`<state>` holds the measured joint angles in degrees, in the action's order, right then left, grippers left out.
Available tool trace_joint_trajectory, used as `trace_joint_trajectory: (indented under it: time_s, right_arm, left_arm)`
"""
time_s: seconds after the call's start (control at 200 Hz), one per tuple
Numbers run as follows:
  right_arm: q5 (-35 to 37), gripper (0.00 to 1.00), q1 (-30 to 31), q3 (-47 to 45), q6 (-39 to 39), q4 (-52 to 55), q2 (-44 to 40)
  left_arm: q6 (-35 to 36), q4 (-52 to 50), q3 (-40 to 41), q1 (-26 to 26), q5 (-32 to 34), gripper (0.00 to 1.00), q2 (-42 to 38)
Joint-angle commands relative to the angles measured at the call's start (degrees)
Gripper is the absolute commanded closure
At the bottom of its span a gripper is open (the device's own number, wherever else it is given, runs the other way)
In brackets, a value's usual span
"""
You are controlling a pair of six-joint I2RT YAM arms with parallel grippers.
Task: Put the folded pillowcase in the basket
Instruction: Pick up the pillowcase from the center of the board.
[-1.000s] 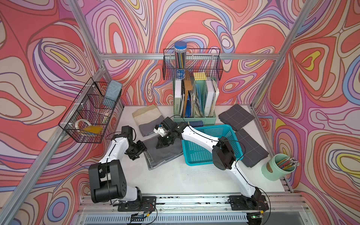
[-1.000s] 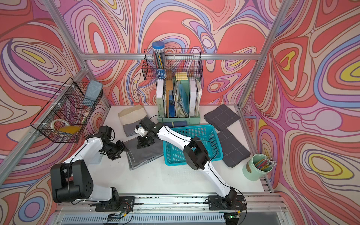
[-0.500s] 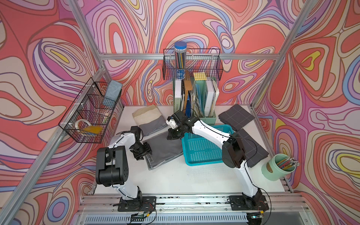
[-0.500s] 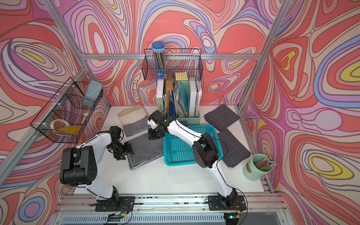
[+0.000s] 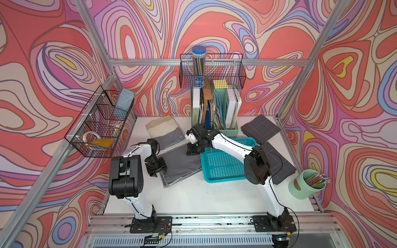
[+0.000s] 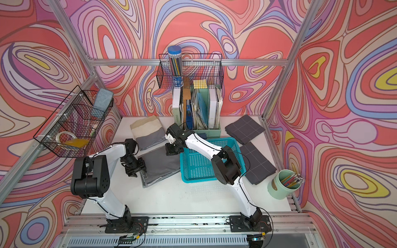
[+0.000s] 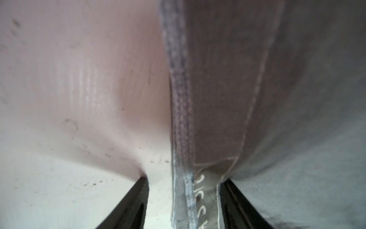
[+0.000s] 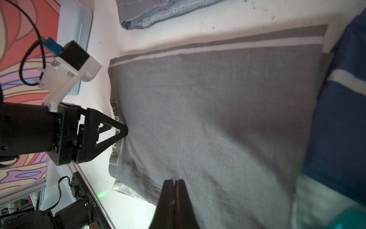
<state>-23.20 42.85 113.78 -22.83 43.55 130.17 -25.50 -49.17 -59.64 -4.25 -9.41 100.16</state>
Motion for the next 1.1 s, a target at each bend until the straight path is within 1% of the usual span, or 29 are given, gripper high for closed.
trace_joint_trajectory:
  time_s: [0.0,0.115,0.31,0.446,0.526,0.576,0.611,0.666,0.681,0.721,0.931,1.031,1.091]
  right_arm:
    - [-0.43,1.00,-1.12,-2.43,-0.68,-2.13,-3.75]
    - [-0.44,1.00,-1.47,-3.43,-0.72,-2.54,-4.41]
    - [-0.68,1.00,-2.66,-5.11,-0.46,-2.96,-5.87]
    - [-1.00,1.00,-3.77,-6.82,-0.58,-3.60,-7.07]
    - [-0.97,1.00,-4.22,-7.19,-0.30,-3.57,-7.63]
    - [-0.90,1.00,-4.47,-7.34,-0.20,-3.54,-7.82]
    - [-0.88,1.00,-4.68,-7.34,-0.19,-3.42,-7.86]
    - [-0.97,1.00,-4.88,-7.34,0.00,-3.27,-7.98]
    - [-0.97,1.00,-4.88,-7.36,0.05,-3.24,-8.02]
    - [-0.89,1.00,-4.96,-7.34,0.12,-3.13,-8.24]
    - [-0.54,1.00,-5.10,-7.42,0.08,-3.21,-9.60]
    - [-0.57,1.00,-5.15,-7.60,0.04,-3.06,-10.02]
    - [-0.62,1.00,-5.15,-7.27,-0.09,-2.83,-9.61]
  left_arm:
    - [-0.31,0.66,0.31,1.01,3.29,0.46,3.18]
    - [-0.79,0.90,-0.24,2.17,4.17,0.57,3.63]
    - [-2.34,1.30,-1.36,4.13,5.39,0.62,5.65]
    - [-3.06,1.75,-1.53,4.25,5.32,0.68,6.78]
    - [-2.88,1.71,-1.69,4.25,5.46,0.70,6.63]
    - [-2.62,1.77,-1.50,4.25,5.73,0.73,6.17]
    - [-2.52,1.93,-1.37,4.25,5.86,0.77,5.55]
    - [-2.21,1.75,-1.25,4.25,5.81,0.88,4.60]
    - [-2.18,1.74,-1.23,4.25,5.82,0.90,4.31]
    - [-2.10,1.64,-1.32,4.25,5.80,1.00,3.67]
    - [-2.04,-0.41,-2.75,4.25,5.97,1.00,2.21]
    - [-1.04,-2.79,-4.37,4.17,8.83,1.00,-0.30]
    - [-0.16,-5.91,-6.26,3.68,10.93,1.00,-1.89]
